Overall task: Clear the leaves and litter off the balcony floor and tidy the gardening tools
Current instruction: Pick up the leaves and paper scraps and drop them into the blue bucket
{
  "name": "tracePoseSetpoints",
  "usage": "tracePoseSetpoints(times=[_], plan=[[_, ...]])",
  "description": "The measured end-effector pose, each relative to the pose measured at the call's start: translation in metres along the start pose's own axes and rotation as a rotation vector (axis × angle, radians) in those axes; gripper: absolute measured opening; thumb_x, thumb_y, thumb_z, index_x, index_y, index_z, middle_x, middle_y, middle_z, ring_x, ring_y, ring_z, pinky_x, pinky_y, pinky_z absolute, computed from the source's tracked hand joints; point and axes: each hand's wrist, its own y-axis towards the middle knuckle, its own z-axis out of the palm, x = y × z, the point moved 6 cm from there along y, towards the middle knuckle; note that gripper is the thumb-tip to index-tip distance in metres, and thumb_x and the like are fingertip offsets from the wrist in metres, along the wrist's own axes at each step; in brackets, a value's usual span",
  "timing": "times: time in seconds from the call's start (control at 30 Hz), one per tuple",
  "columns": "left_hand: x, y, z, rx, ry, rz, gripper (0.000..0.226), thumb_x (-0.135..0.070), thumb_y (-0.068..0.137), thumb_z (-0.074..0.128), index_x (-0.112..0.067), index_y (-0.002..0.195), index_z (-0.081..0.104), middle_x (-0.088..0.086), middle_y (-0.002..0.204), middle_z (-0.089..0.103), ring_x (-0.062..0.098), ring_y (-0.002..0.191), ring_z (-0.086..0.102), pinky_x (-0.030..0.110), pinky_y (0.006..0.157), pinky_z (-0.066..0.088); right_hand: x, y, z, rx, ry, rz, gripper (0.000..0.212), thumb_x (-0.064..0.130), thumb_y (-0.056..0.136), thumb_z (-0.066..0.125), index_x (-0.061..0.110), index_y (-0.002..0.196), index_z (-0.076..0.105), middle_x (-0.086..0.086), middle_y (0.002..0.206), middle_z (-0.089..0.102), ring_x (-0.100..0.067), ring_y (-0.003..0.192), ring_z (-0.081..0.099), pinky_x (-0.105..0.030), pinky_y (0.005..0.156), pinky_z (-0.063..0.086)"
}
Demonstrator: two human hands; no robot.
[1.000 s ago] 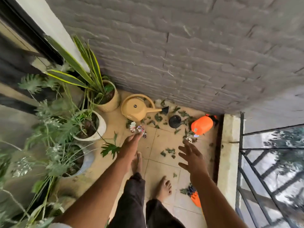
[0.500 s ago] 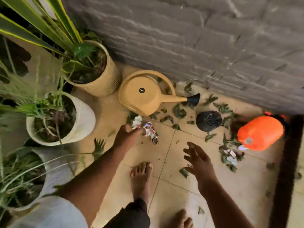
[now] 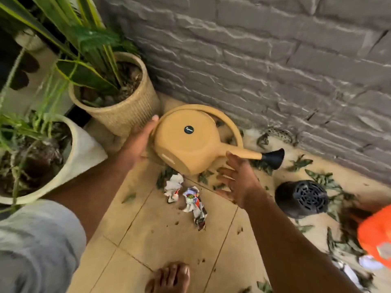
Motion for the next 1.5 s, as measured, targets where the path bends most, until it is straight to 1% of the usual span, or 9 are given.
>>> tracePoseSetpoints(times=[0.13,0.4,0.53,0.63,0.87,1.0,1.23,1.4,1.5], plan=[[-0.146,0.173,-0.096,0.227,-0.299,-0.231,0.109,-0.095,0.063,0.073,-0.049,0.156,0.039,-0.008,0.153,0.053,0.029,0.138,0.054,0.058,0.106,0.048,0.003,0.019,0.039,0.052,-0.04,0.051,0.077,0.06,0.068,0.086,0.025,0.13,0.058,-0.01,0.13,0.062,-0.036,0.118,0.061,-0.072,0.1,0.047],[-0.122,0.123,-0.099,0.431,-0.489,-0.258,0.122,-0.048,0.063,0.102,-0.046,0.16,0.029,-0.013,0.158,0.046,0.022,0.141,0.049,0.064,0.111,0.048,-0.009,0.001,0.036,0.161,-0.013,0.057,0.077,0.028,0.073,0.084,0.017,0.141,0.051,-0.019,0.14,0.053,-0.052,0.121,0.056,-0.081,0.084,0.05],[-0.11,0.075,-0.116,0.344,-0.512,-0.122,0.114,-0.027,0.067,0.103,-0.042,0.157,0.034,-0.014,0.147,0.054,0.018,0.135,0.055,0.051,0.103,0.058,-0.005,-0.021,0.034,0.251,0.067,-0.026,0.067,0.048,0.077,0.082,0.027,0.137,0.062,-0.018,0.143,0.054,-0.056,0.125,0.052,-0.091,0.084,0.039],[-0.086,0.043,-0.132,0.385,-0.47,-0.149,0.116,-0.039,0.056,0.106,-0.042,0.15,0.039,-0.01,0.147,0.056,0.014,0.134,0.056,0.039,0.092,0.06,-0.004,-0.036,0.037,0.231,0.051,-0.052,0.075,0.07,0.077,0.077,0.032,0.139,0.06,-0.015,0.138,0.059,-0.053,0.125,0.053,-0.093,0.081,0.037],[-0.036,-0.001,-0.201,0.493,-0.598,-0.533,0.135,-0.107,0.058,0.057,-0.007,0.15,0.057,0.021,0.146,0.063,0.042,0.135,0.06,0.074,0.108,0.043,-0.047,-0.04,0.062,0.241,-0.121,-0.075,0.044,0.064,0.095,0.063,0.022,0.108,0.069,-0.007,0.121,0.071,-0.035,0.116,0.063,-0.077,0.088,0.051],[-0.022,-0.007,-0.242,0.317,-0.38,-0.589,0.116,-0.101,0.077,0.038,-0.003,0.13,0.072,0.024,0.129,0.072,0.049,0.122,0.066,0.075,0.105,0.045,-0.081,-0.044,0.109,0.404,-0.282,-0.191,0.047,0.06,0.093,0.068,0.032,0.131,0.062,-0.003,0.119,0.071,-0.026,0.113,0.063,-0.072,0.092,0.053],[-0.075,0.001,-0.272,0.184,-0.25,-0.36,0.072,-0.08,0.088,0.055,-0.02,0.125,0.073,-0.001,0.118,0.08,0.024,0.119,0.072,0.047,0.107,0.053,-0.145,-0.069,0.187,0.619,-0.835,-0.519,0.048,0.038,0.104,0.063,0.03,0.147,0.042,0.025,0.11,0.059,0.008,0.11,0.058,0.0,0.09,0.039],[-0.13,-0.002,-0.268,0.036,-0.33,-0.104,0.038,-0.051,0.098,0.07,-0.015,0.109,0.076,0.006,0.104,0.082,0.023,0.101,0.079,0.043,0.092,0.063,-0.185,-0.074,0.226,0.767,-0.933,-0.428,0.059,0.046,0.102,0.063,0.041,0.151,0.031,0.01,0.135,0.059,-0.011,0.128,0.055,-0.041,0.118,0.042],[-0.151,-0.006,-0.264,-0.006,-0.51,0.027,0.023,-0.032,0.103,0.067,-0.012,0.093,0.071,0.011,0.088,0.076,0.027,0.082,0.077,0.042,0.077,0.065,-0.191,-0.072,0.236,0.797,-0.911,-0.416,0.06,0.041,0.105,0.061,0.032,0.155,0.03,0.015,0.137,0.055,-0.005,0.13,0.05,-0.021,0.109,0.039]])
